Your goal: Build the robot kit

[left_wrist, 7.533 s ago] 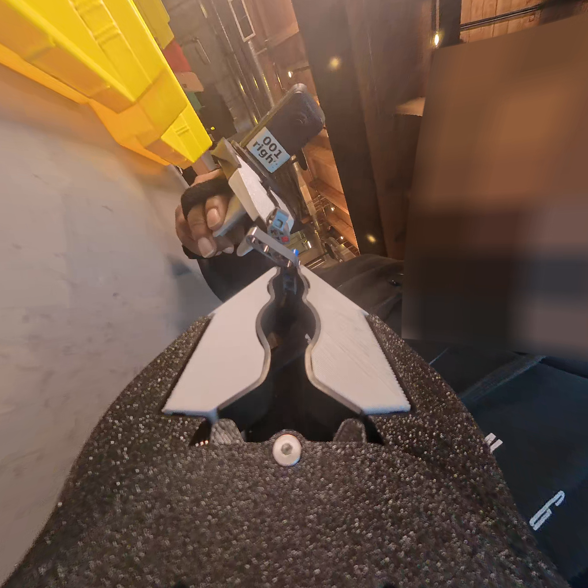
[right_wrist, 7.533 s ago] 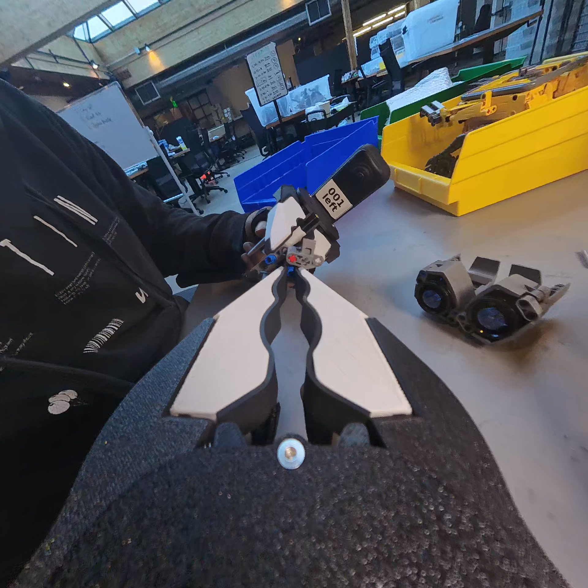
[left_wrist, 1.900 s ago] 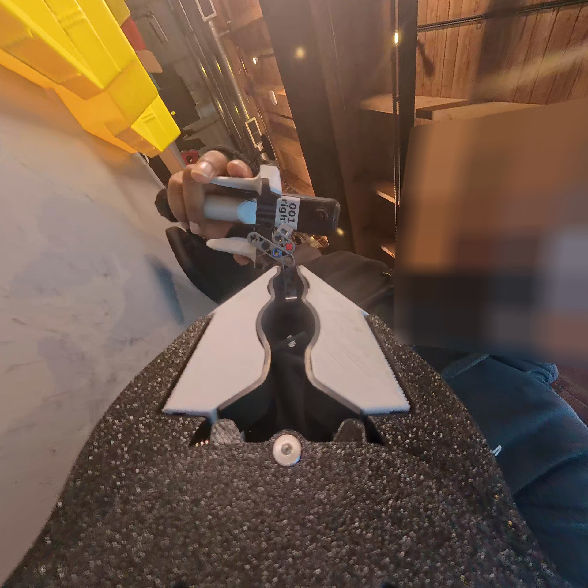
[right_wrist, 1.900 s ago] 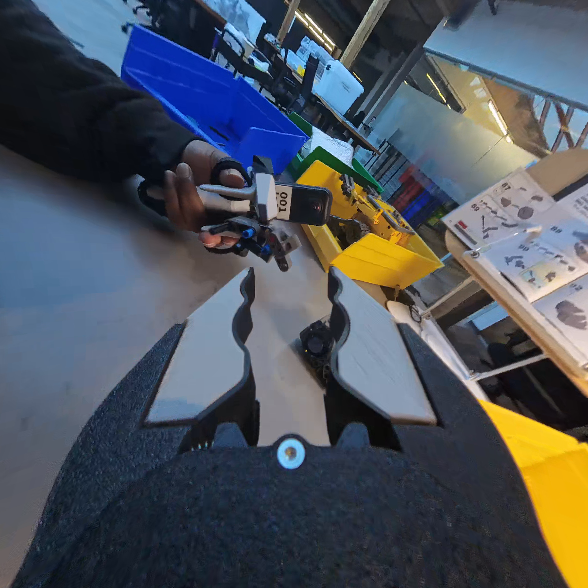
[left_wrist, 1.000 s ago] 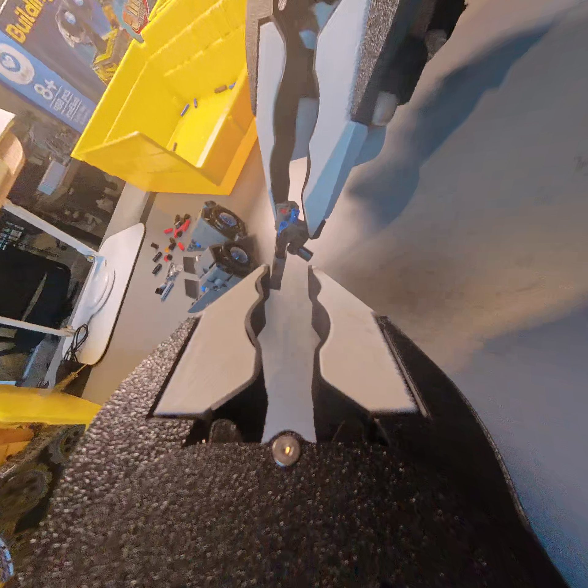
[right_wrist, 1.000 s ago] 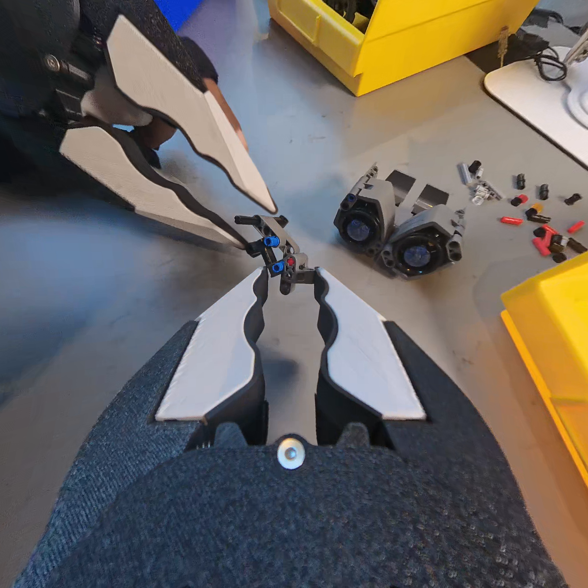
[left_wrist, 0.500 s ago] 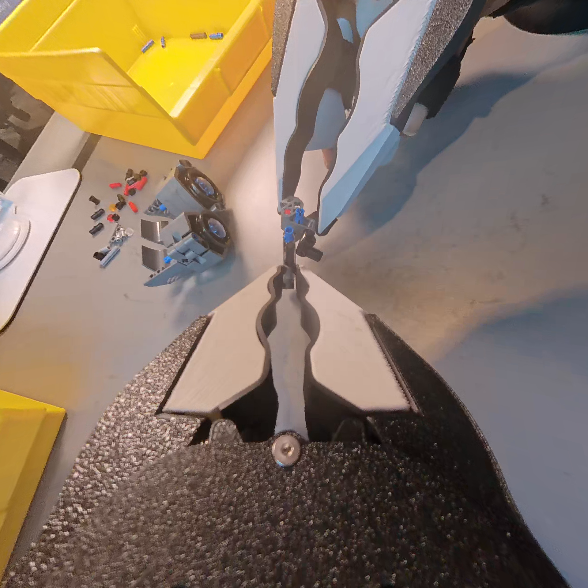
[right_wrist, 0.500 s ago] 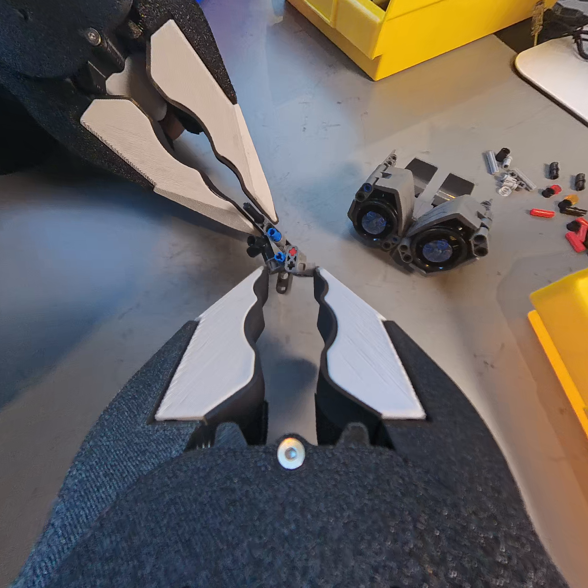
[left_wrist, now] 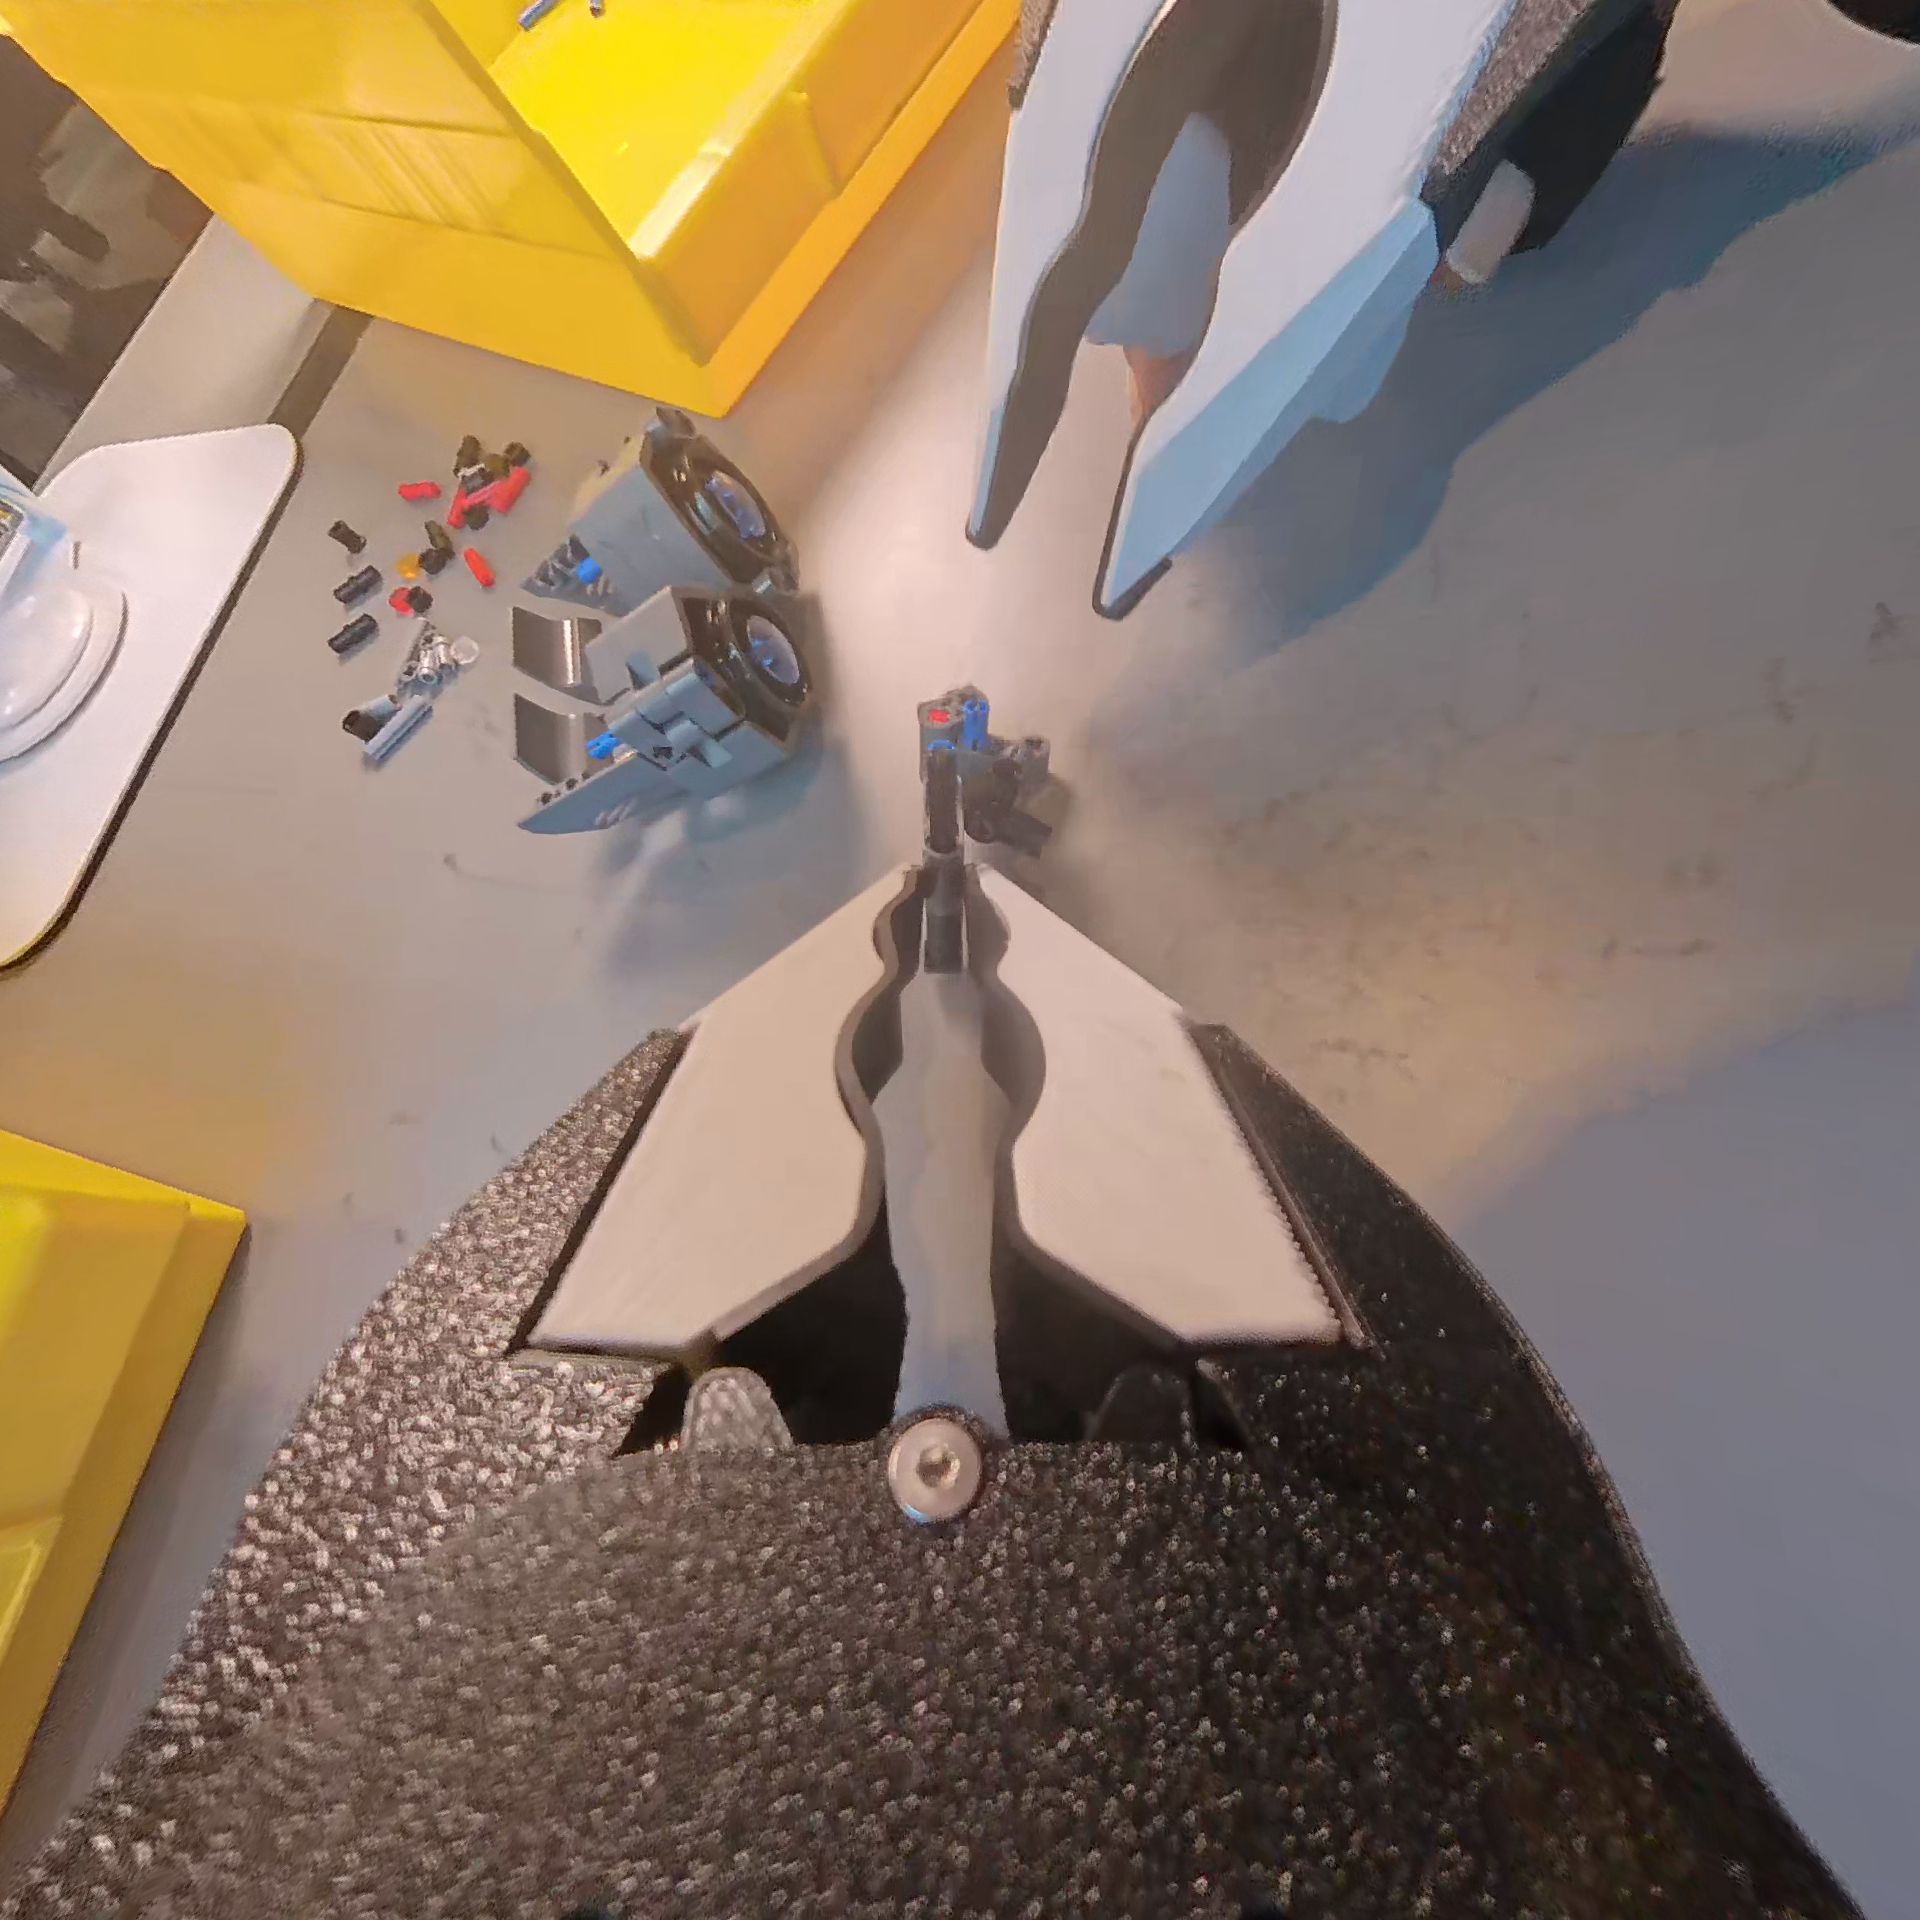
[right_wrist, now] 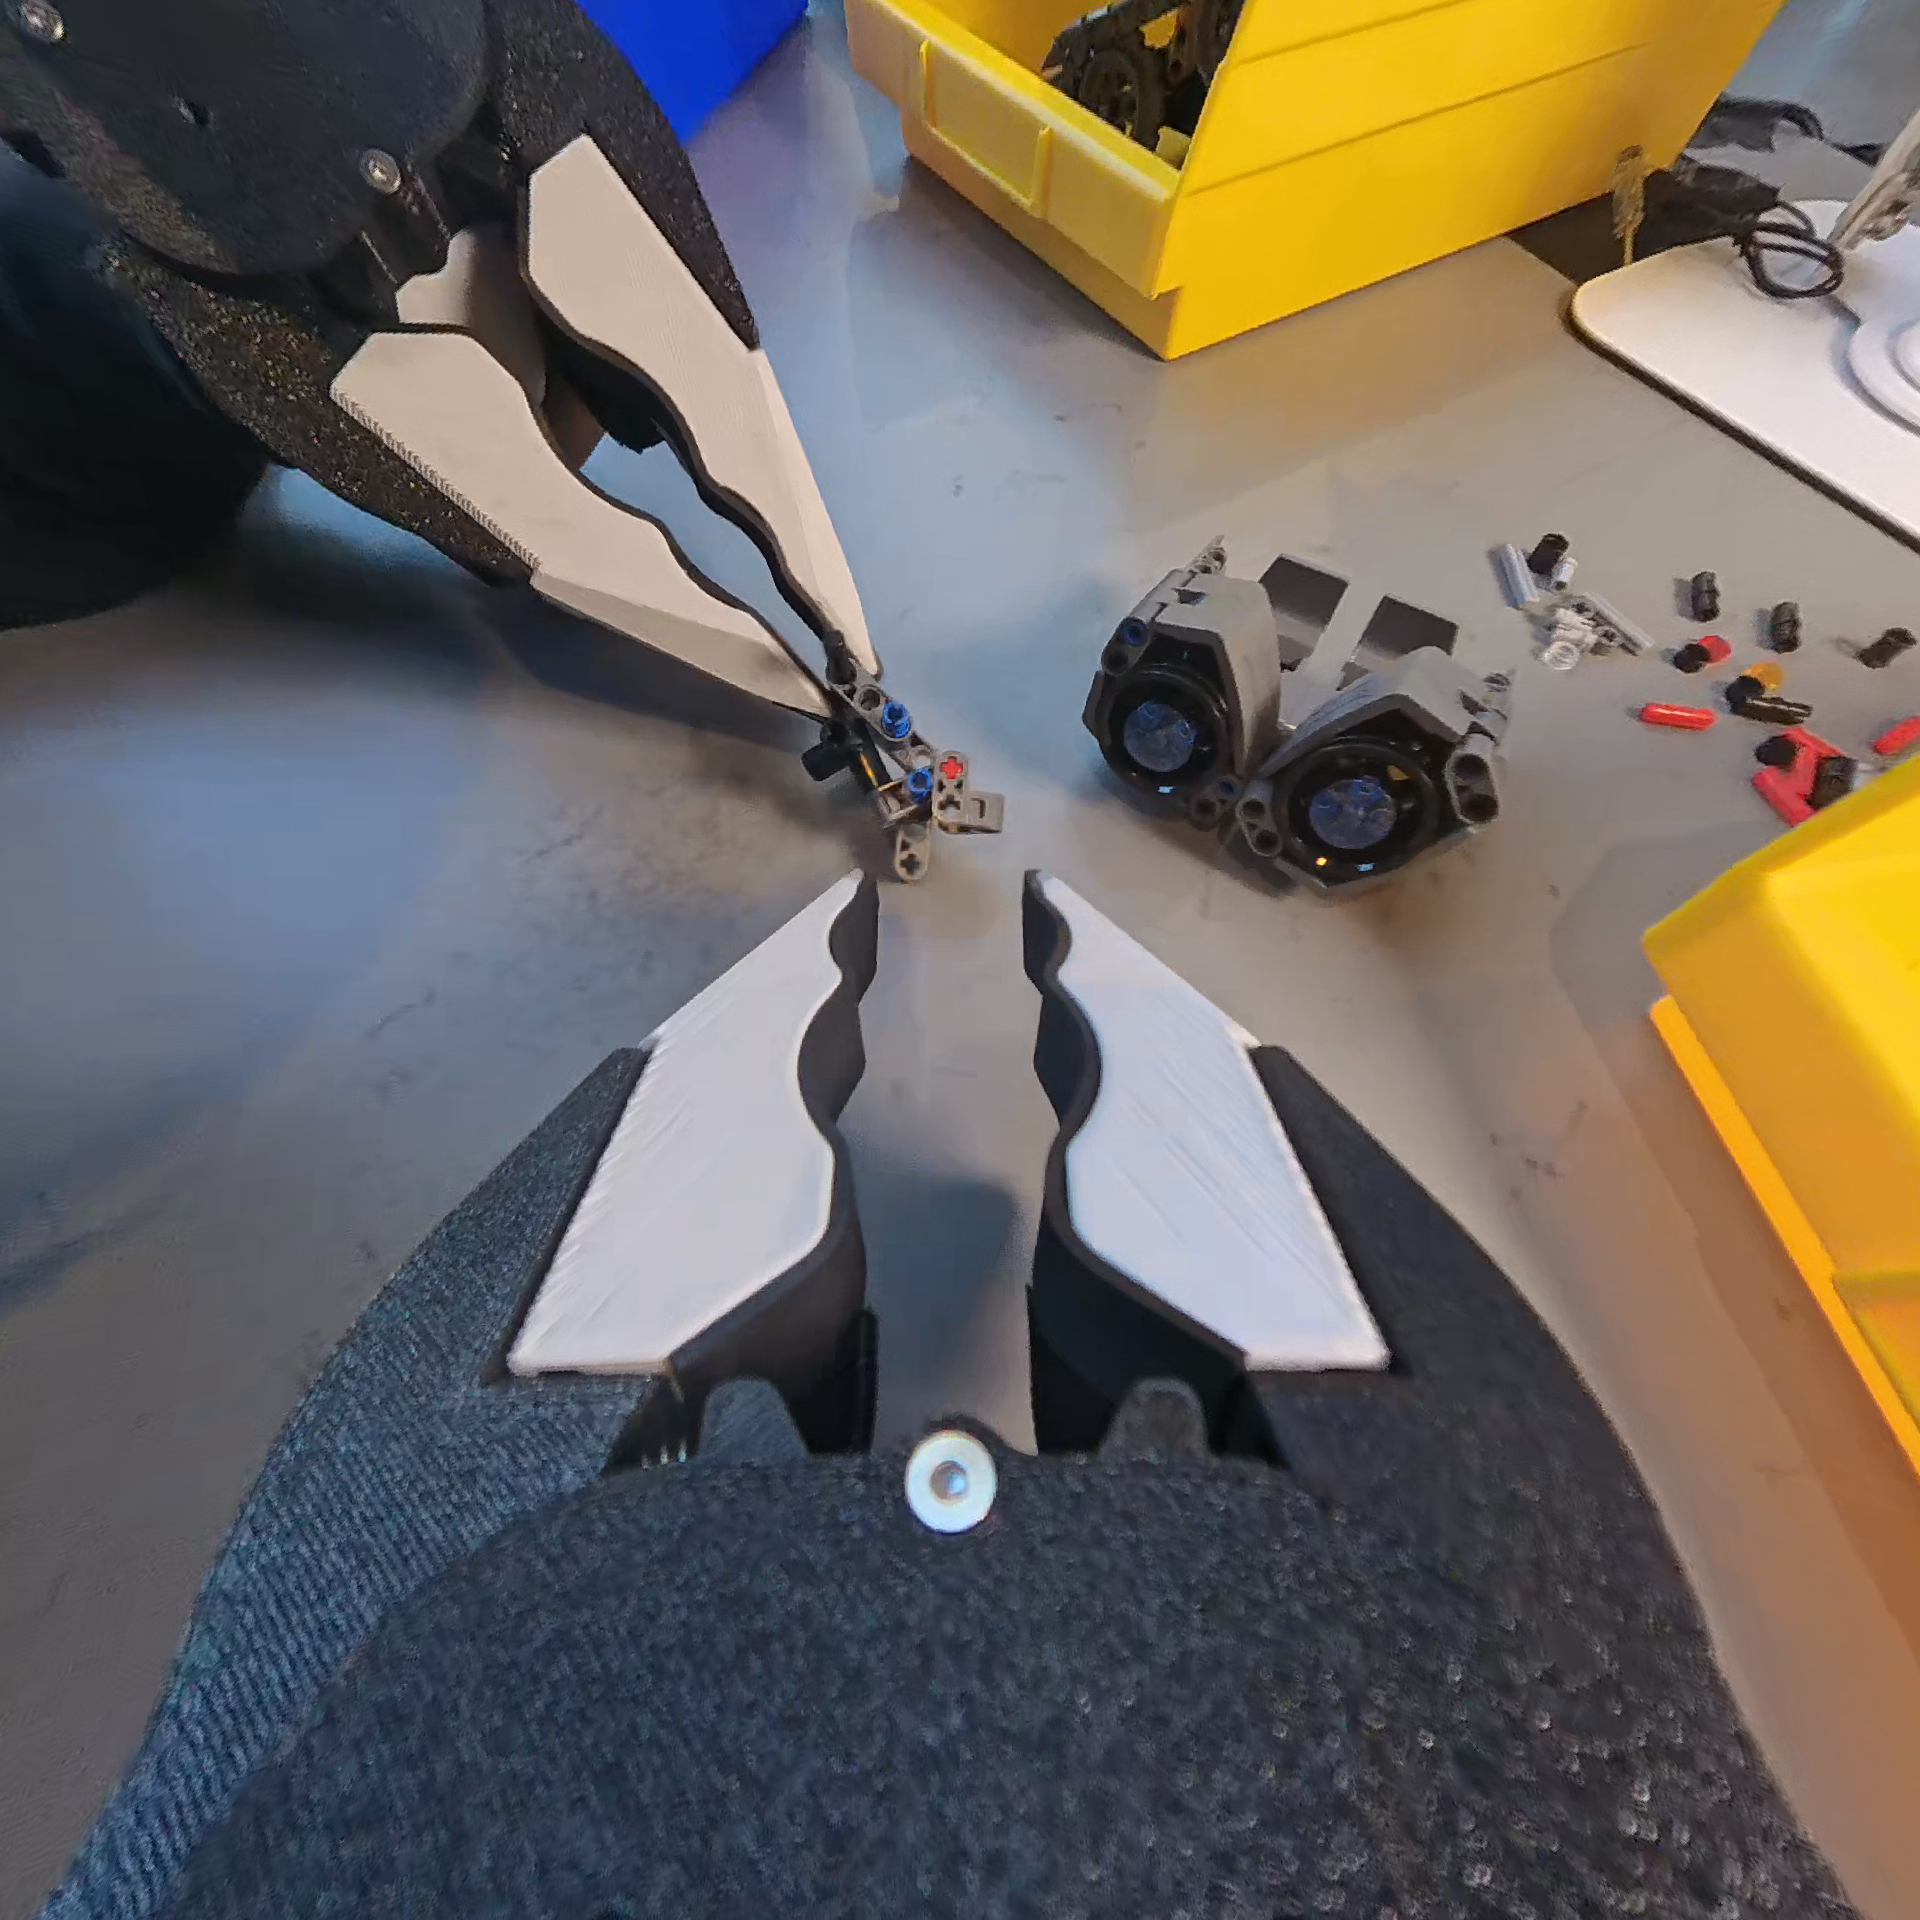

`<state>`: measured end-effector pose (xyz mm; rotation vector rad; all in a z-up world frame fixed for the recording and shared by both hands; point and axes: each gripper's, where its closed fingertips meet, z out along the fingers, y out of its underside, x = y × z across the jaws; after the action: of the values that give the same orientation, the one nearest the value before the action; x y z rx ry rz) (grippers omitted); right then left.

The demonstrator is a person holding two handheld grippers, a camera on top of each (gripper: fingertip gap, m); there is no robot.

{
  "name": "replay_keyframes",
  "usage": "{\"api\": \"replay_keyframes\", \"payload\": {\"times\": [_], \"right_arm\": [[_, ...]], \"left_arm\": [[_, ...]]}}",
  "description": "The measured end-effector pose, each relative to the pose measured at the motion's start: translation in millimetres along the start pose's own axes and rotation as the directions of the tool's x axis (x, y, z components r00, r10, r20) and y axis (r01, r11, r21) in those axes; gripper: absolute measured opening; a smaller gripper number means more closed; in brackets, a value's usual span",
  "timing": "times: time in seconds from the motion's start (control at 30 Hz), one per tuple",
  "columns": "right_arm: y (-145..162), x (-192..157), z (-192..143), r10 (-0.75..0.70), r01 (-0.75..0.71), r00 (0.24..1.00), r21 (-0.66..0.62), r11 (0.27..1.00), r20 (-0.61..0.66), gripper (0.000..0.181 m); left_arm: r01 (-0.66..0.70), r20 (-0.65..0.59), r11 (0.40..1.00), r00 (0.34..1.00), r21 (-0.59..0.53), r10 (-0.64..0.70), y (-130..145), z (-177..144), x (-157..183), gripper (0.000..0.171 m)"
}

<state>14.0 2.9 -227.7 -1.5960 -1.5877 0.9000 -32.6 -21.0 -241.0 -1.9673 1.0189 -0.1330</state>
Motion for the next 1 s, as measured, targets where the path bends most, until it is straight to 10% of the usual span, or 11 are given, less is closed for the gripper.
{"api": "replay_keyframes", "payload": {"times": [1.0], "right_arm": [[-17,20,-15,0.117,-0.118,0.993,0.155,0.981,0.013,0.026]], "left_arm": [[0.061,-0.203,0.992,0.978,0.114,-0.037,-12,-14,18,0.018]]}}
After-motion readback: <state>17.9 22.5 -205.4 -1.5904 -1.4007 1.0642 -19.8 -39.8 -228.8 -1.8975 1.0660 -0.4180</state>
